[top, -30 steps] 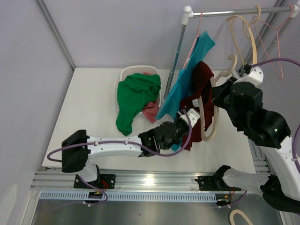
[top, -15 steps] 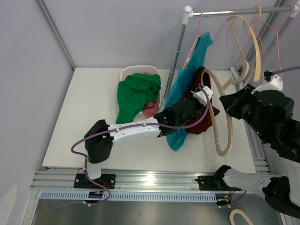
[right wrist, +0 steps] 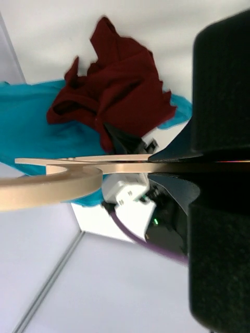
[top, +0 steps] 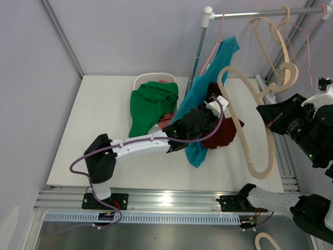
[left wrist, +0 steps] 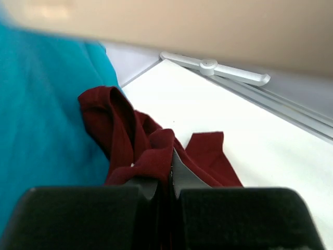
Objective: Remove the t-shirt from the hanger
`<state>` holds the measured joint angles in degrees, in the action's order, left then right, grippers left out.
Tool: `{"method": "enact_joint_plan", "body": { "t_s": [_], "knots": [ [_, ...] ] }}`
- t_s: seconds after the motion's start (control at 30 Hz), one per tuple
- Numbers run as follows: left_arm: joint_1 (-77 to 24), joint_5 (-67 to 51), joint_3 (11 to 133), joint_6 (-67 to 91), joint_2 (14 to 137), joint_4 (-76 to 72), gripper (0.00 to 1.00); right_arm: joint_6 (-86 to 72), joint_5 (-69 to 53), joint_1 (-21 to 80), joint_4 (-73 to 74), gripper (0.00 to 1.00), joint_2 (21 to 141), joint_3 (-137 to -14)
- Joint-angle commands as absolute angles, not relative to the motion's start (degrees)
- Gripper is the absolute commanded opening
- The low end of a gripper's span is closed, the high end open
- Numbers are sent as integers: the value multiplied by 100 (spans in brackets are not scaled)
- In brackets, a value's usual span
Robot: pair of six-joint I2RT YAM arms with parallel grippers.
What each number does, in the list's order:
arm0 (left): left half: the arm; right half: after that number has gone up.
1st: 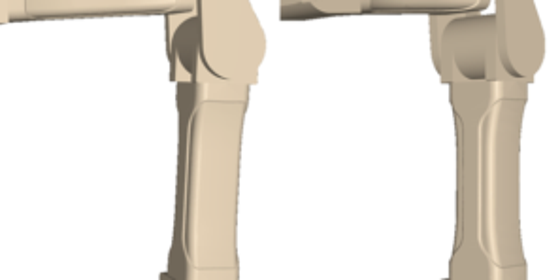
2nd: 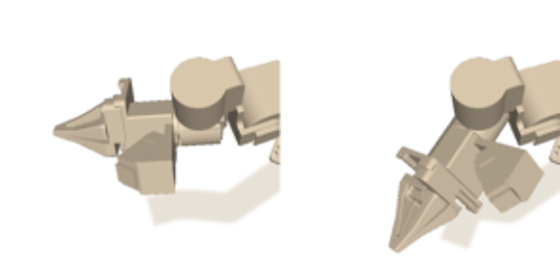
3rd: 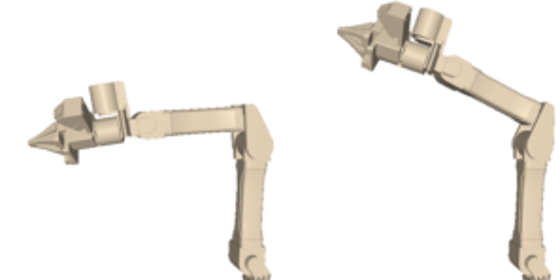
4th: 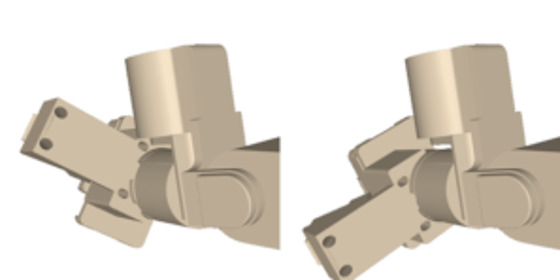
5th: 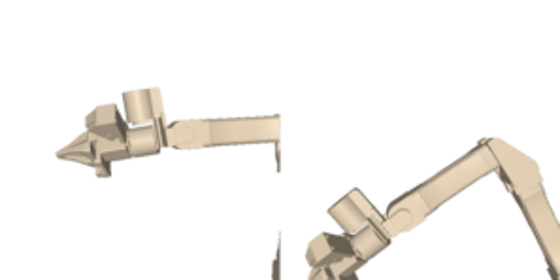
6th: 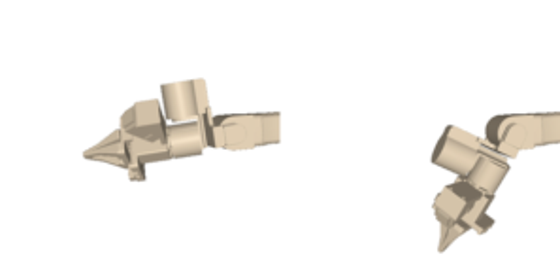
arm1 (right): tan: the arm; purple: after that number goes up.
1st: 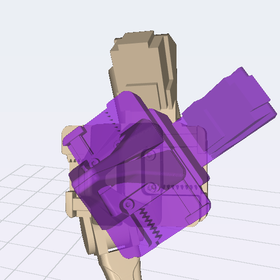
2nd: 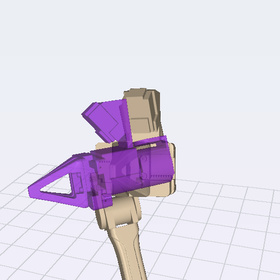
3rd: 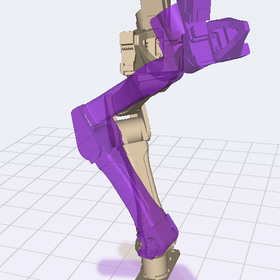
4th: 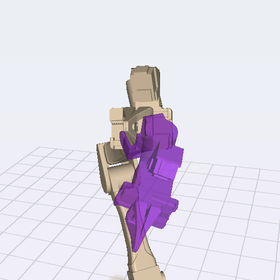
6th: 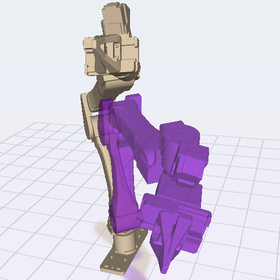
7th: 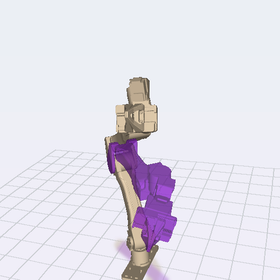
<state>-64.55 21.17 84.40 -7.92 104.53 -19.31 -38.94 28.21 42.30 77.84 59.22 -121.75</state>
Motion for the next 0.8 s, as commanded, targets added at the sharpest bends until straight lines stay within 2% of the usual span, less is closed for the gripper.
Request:
{"method": "enact_joint_plan", "body": {
  "t_s": [0.0,0.13,0.3,0.43,0.57,0.7,0.77],
  "knots": [
    [-6574,2021,8201,-633,9643,-2154,1,-3403,3207,4263,8395,0,6090,-12261],
    [-7004,2469,7920,-958,8958,-2048,1,-2902,3619,4263,7701,0,6275,-12252],
    [-7172,1996,7875,-414,7703,-892,1,-2277,4191,4254,7006,0,6512,-12331],
    [-7172,1828,8577,-395,7173,207,1,-1811,4482,4245,6575,0,6714,-12331],
    [-7111,2196,9456,-816,6996,466,1,-1346,4553,4079,5935,0,6829,-12235],
    [-6663,2180,10789,-1063,7268,914,1,-959,4063,3605,5476,0,7118,-12252],
    [-6357,2040,11012,-1064,7338,940,1,-897,3833,3333,5441,0,7320,-12488]
  ]
}}
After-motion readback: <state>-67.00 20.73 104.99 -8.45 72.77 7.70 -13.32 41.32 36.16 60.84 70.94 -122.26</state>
